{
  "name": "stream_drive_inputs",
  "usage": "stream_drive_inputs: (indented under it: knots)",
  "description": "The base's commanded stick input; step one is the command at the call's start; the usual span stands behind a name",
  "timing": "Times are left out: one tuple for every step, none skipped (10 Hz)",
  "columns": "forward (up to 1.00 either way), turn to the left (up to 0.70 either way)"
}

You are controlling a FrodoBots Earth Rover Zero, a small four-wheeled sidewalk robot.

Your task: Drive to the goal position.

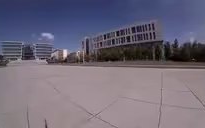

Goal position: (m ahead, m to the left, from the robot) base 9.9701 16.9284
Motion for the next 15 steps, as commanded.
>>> stream_drive_inputs:
  knots:
    - [0.70,0.35]
    - [0.70,0.35]
    - [0.70,0.35]
    - [0.70,0.35]
    - [0.70,0.35]
    - [0.70,0.35]
    - [0.70,0.35]
    - [0.70,0.07]
    - [0.70,0.00]
    - [0.70,0.00]
    - [0.70,0.00]
    - [0.70,0.00]
    - [0.70,0.00]
    - [0.70,0.00]
    - [0.70,0.00]
